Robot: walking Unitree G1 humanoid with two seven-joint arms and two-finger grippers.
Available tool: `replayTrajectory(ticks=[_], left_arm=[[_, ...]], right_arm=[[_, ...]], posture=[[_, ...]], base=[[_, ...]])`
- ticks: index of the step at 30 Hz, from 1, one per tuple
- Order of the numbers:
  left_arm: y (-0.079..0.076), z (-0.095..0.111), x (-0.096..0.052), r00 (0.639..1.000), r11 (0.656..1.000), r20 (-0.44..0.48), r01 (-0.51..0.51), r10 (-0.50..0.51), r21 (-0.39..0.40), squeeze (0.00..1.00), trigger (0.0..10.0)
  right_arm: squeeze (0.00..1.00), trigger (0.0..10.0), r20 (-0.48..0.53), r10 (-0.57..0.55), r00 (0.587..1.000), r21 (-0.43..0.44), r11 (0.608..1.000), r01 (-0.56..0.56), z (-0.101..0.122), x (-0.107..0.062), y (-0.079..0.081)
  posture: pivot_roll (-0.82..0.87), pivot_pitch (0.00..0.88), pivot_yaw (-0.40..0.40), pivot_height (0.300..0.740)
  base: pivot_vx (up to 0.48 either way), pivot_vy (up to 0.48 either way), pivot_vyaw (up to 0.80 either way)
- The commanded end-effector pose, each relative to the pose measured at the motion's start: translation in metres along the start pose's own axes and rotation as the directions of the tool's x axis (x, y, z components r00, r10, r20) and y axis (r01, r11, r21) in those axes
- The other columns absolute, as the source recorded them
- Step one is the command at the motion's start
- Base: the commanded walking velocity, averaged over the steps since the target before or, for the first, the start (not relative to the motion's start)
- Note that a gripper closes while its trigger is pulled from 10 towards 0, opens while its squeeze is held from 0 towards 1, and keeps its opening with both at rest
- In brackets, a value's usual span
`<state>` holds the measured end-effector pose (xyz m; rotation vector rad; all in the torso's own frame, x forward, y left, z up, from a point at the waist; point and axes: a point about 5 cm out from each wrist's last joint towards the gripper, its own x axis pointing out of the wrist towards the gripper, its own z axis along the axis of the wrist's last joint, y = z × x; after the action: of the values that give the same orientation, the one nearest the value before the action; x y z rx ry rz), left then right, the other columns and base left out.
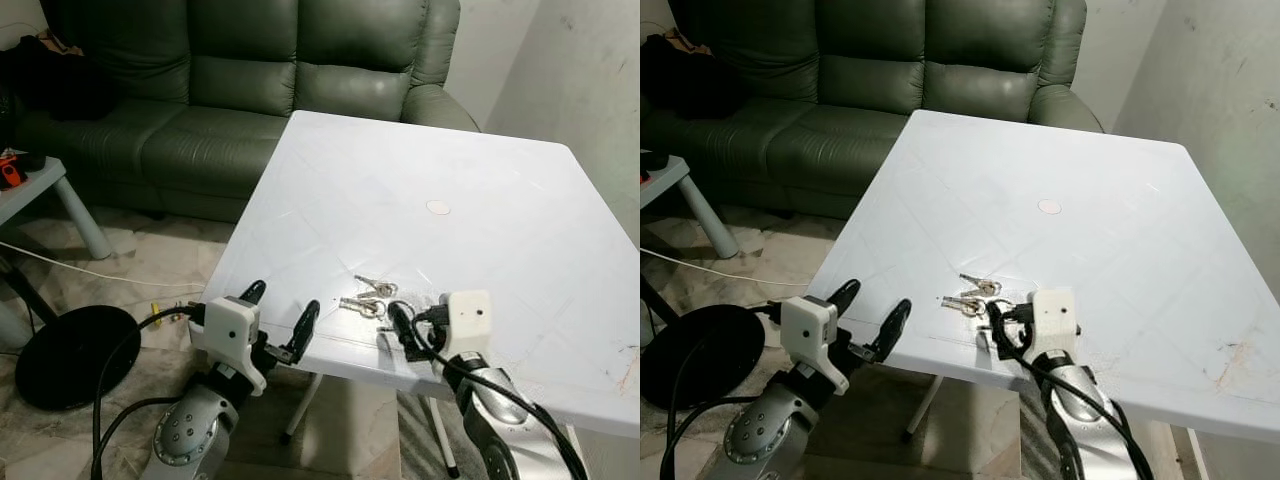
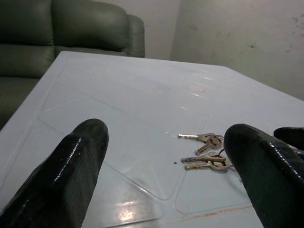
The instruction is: Hang keys on a hook
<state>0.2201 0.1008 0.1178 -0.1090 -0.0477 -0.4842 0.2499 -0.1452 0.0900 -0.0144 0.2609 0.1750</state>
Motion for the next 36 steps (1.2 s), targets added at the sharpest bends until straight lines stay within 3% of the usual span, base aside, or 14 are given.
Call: replayTrajectory(ticks=[1,3,4,8,9,11,15,17,21,22,24,30,31,36], left_arm=[[-0.002,0.005,-0.001,1.0,0.999,0.019,0.02,-0.021,0.024,0.0,10.0],[-0.003,0.006,0.0,1.0,0.999,0.02,0.022,-0.022,0.025,0.0,10.0],[-0.003,0.006,0.0,0.999,0.999,0.021,0.023,-0.024,0.024,0.0,10.0],[-0.003,0.006,0.0,0.999,0.999,0.021,0.024,-0.025,0.024,0.0,10.0],[-0.003,0.006,0.0,0.999,0.999,0.021,0.024,-0.025,0.025,0.0,10.0],[-0.004,0.006,0.0,0.999,0.999,0.022,0.024,-0.024,0.025,0.0,10.0],[-0.004,0.006,0.0,0.999,0.999,0.022,0.024,-0.025,0.026,0.0,10.0],[-0.004,0.006,-0.001,0.999,0.999,0.022,0.023,-0.024,0.027,0.0,10.0],[-0.005,0.006,0.0,0.999,0.999,0.022,0.024,-0.025,0.029,0.0,10.0],[-0.005,0.005,0.0,0.999,0.999,0.021,0.025,-0.025,0.03,0.0,10.0],[-0.005,0.005,0.0,0.999,0.999,0.02,0.025,-0.025,0.031,0.0,10.0],[-0.005,0.006,0.0,0.999,0.999,0.02,0.025,-0.025,0.035,0.0,10.0],[-0.005,0.006,-0.001,0.999,0.999,0.02,0.025,-0.025,0.035,0.0,10.0],[-0.006,0.006,-0.001,1.0,0.999,0.019,0.022,-0.023,0.037,0.0,10.0]], right_arm=[[0.0,10.0,-0.005,-0.011,1.0,-0.014,1.0,0.011,0.003,-0.003,0.002],[0.0,10.0,-0.015,-0.008,1.0,-0.02,1.0,0.008,0.001,-0.004,0.004],[0.0,8.9,-0.02,-0.005,1.0,-0.027,1.0,0.004,0.001,-0.004,0.005],[0.0,8.9,-0.029,-0.009,1.0,-0.026,1.0,0.008,0.0,-0.005,0.007],[0.0,8.2,-0.03,-0.007,1.0,-0.021,1.0,0.006,0.0,-0.005,0.008],[0.0,9.1,-0.038,-0.003,0.999,-0.014,1.0,0.003,0.001,-0.006,0.013],[0.0,8.9,-0.041,-0.001,0.999,-0.009,1.0,0.001,0.001,-0.005,0.015],[0.0,8.0,-0.04,-0.004,0.999,-0.007,1.0,0.004,0.002,-0.005,0.016],[0.0,7.7,-0.037,-0.034,0.999,0.0,0.999,0.034,0.004,-0.004,0.014],[0.0,5.3,-0.037,-0.039,0.999,0.005,0.999,0.039,0.005,-0.003,0.015],[0.0,4.5,-0.037,-0.046,0.998,0.009,0.999,0.047,0.005,-0.002,0.015],[0.0,3.8,-0.042,-0.056,0.998,0.012,0.998,0.056,0.006,-0.001,0.017],[0.0,3.1,-0.042,-0.058,0.997,0.013,0.998,0.058,0.006,0.0,0.017],[0.0,3.5,-0.041,-0.059,0.997,0.018,0.998,0.06,0.008,0.001,0.02]], posture=[[0.02,0.04,-0.068,0.732],[0.02,0.04,-0.068,0.732],[0.02,0.04,-0.068,0.732],[0.02,0.041,-0.068,0.732],[0.02,0.041,-0.068,0.732],[0.02,0.041,-0.069,0.732],[0.02,0.041,-0.069,0.732],[0.02,0.041,-0.069,0.732],[0.02,0.041,-0.067,0.732],[0.02,0.041,-0.067,0.732],[0.02,0.041,-0.067,0.732],[0.03,0.043,-0.066,0.732],[0.03,0.044,-0.066,0.732],[0.03,0.044,-0.068,0.732]], base=[[0.0,0.0,0.0],[0.0,0.0,0.0],[0.0,0.0,0.0],[0.0,0.0,0.0],[0.0,0.0,0.0],[0.0,0.0,0.0],[0.0,0.0,0.0],[0.0,0.0,0.0],[0.0,0.0,0.0],[0.0,0.0,0.0],[0.0,0.0,0.0],[0.0,0.0,0.0],[0.0,0.0,0.0],[0.0,0.0,0.0]])
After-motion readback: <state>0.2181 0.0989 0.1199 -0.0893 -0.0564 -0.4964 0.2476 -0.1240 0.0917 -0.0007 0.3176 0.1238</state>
